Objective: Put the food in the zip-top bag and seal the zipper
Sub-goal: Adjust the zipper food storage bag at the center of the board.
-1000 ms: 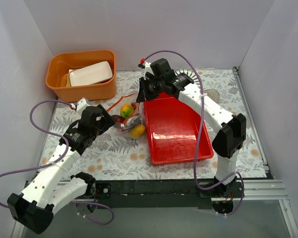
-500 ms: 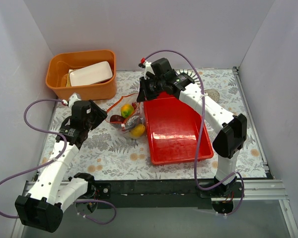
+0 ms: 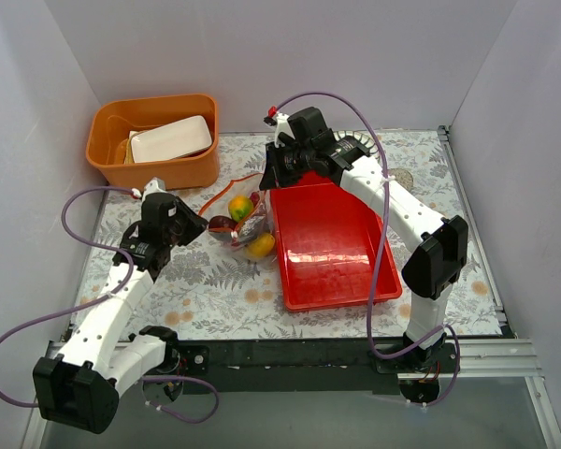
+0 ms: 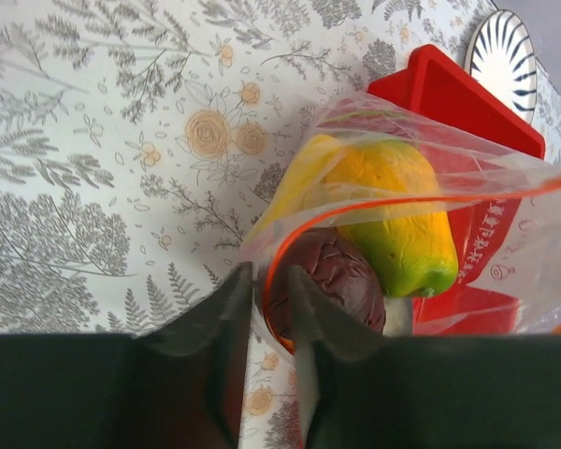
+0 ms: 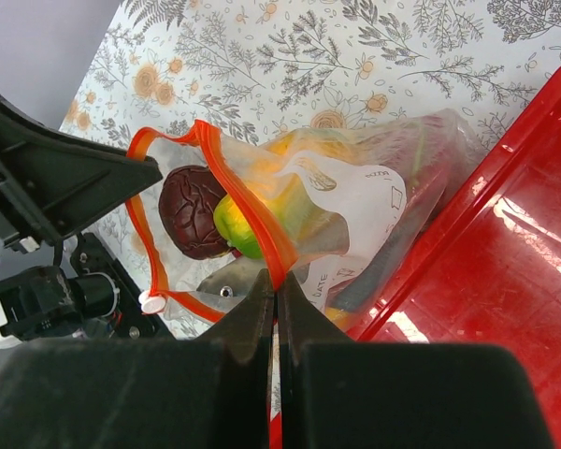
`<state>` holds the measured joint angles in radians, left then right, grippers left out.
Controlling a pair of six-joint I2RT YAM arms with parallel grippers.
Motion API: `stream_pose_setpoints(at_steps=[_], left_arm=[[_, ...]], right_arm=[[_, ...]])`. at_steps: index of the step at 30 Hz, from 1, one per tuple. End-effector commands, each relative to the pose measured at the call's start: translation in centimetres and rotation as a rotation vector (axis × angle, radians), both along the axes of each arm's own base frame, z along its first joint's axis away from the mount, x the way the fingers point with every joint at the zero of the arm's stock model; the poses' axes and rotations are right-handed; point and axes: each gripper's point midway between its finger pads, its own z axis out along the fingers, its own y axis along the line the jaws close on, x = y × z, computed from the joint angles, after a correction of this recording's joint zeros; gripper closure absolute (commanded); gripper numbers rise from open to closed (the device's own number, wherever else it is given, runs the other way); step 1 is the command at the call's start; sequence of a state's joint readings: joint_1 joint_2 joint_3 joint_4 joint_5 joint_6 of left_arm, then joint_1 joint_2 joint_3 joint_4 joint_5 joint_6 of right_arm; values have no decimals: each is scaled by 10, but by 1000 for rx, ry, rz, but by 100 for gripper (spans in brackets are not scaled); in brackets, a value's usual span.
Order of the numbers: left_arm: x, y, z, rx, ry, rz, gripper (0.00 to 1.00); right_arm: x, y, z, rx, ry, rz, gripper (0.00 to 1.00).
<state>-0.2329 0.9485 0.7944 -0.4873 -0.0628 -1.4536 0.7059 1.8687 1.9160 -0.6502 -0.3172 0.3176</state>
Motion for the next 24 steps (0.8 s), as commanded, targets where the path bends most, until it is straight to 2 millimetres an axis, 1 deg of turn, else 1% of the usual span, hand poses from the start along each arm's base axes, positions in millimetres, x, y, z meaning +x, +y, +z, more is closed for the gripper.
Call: stream_pose_setpoints(at_steps=[1, 3, 4, 5, 6, 8, 9, 10, 11, 12, 14, 15, 16, 17, 18, 19, 20, 21, 22, 24], left_arm=[[3, -7, -8, -9, 12, -39, 91], [7, -10, 1, -21, -7, -47, 100], [8, -9, 5, -20, -11, -45, 100], [12, -9, 17, -21, -36, -41, 100], [14, -7, 23, -14, -48, -34, 100], [16, -4, 33, -1, -55, -30, 100], [20, -2, 49, 2, -85, -19, 100], [19, 0, 55, 10, -85, -15, 100], [20, 4, 63, 25, -97, -9, 100], [23, 8, 84, 31, -139, 10, 100], [19, 15, 99, 57, -140, 24, 100], [19, 17, 122, 71, -181, 22, 100], [16, 21, 124, 96, -166, 28, 100], [16, 24, 125, 111, -154, 31, 100], [15, 25, 131, 127, -154, 29, 100], [12, 26, 124, 135, -122, 27, 100], [10, 24, 121, 133, -121, 11, 100], [9, 21, 118, 126, -122, -8, 100], [9, 17, 103, 121, -106, -26, 100], [9, 7, 93, 88, -105, -71, 100]], right_arm=[[-4, -5, 36, 65, -67, 10, 99], [-8, -1, 36, 85, -45, 29, 99], [-9, 2, 33, 93, -28, 43, 99], [-17, 7, 32, 115, -3, 81, 99], [-22, 15, 35, 143, 3, 103, 99], [-30, 24, 32, 164, 28, 132, 99], [-36, 34, 32, 179, 28, 157, 99], [-39, 40, 32, 191, 42, 165, 98], [-42, 45, 38, 206, 41, 183, 99], [-46, 55, 33, 205, 51, 200, 98], [-52, 64, 35, 219, 64, 220, 98], [-54, 73, 37, 232, 60, 234, 98], [-56, 76, 37, 239, 73, 234, 98], [-55, 78, 37, 245, 75, 232, 98], [-56, 81, 30, 240, 89, 232, 98], [-55, 83, 28, 249, 86, 229, 98], [-54, 83, 25, 249, 94, 218, 98], [-55, 81, 12, 231, 112, 208, 98], [-53, 82, 9, 235, 112, 201, 98], [-53, 80, 0, 223, 117, 191, 98]])
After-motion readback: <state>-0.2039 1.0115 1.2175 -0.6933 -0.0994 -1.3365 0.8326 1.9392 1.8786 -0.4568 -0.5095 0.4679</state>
